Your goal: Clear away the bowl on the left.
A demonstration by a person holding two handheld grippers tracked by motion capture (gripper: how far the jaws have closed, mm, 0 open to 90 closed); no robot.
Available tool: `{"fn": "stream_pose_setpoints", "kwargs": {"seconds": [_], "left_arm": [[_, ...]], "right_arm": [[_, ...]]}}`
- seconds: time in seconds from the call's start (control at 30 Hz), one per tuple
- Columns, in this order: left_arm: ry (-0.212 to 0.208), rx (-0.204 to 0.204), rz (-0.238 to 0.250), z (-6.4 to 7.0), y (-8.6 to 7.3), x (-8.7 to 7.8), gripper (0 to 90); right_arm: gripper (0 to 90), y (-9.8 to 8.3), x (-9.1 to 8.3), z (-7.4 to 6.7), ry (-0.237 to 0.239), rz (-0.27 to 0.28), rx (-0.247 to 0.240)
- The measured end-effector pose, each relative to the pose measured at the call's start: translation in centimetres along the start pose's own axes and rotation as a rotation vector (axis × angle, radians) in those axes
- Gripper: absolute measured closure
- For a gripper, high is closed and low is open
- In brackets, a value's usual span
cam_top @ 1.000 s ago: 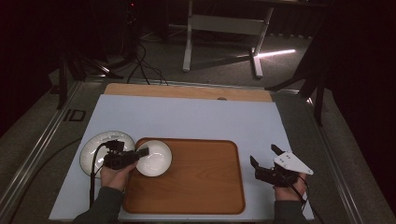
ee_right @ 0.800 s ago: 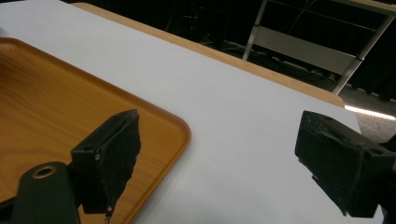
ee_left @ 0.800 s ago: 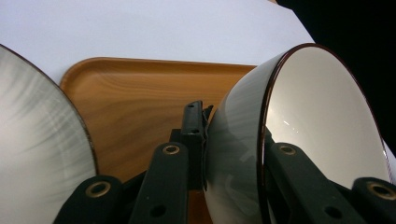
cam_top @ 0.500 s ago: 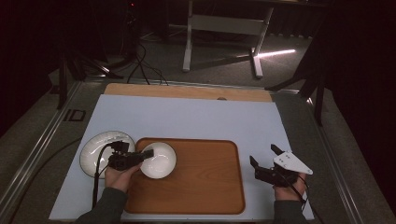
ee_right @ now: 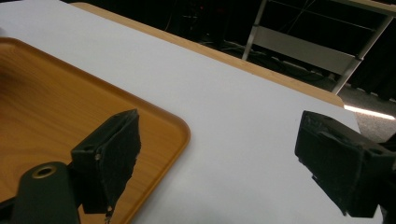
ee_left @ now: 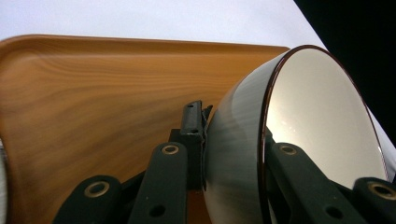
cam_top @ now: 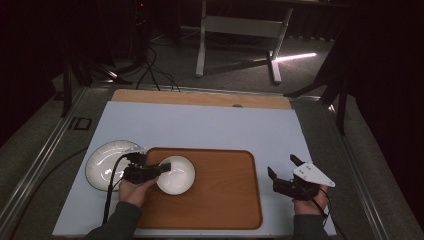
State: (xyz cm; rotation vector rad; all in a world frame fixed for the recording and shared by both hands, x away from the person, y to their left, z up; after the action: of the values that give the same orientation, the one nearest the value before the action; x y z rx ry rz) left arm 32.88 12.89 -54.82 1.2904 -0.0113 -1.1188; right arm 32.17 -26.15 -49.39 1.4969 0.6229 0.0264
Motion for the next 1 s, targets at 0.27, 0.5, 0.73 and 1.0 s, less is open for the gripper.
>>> {"fn": "stream_pose_setpoints", "kwargs": {"seconds": [0.27, 0.5, 0.73, 1.0], "left_arm": [[-0.012, 0.018, -0.038, 0.9, -0.4, 1.1, 76.4], [-0.025, 0.022, -0.057, 1.5, -0.6, 2.2, 76.4], [-0.043, 0.011, -0.071, 2.2, -0.9, 3.2, 76.4], [0.016, 0.020, -0.061, 2.3, -0.9, 3.8, 76.1]], "right_arm": [[13.9, 0.0, 0.0, 0.0, 0.000, 0.000, 0.000], [13.9, 0.0, 0.0, 0.0, 0.000, 0.001, 0.001], [13.9, 0.0, 0.0, 0.1, 0.000, 0.003, 0.002], [13.9, 0.0, 0.0, 0.0, 0.000, 0.000, 0.001]]}}
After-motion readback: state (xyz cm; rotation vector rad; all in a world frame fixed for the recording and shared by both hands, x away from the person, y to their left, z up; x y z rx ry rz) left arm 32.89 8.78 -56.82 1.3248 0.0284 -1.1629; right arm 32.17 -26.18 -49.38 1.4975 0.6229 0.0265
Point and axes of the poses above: each handheld gripper's, and its own axes: x roughly forward along the jaws, y roughly out of its top, z roughly to its right, the point moved 7 cm from there along x, roughly forward along the jaws, and after that the axes turned 14 degrees about x, right-handed, at the moved point
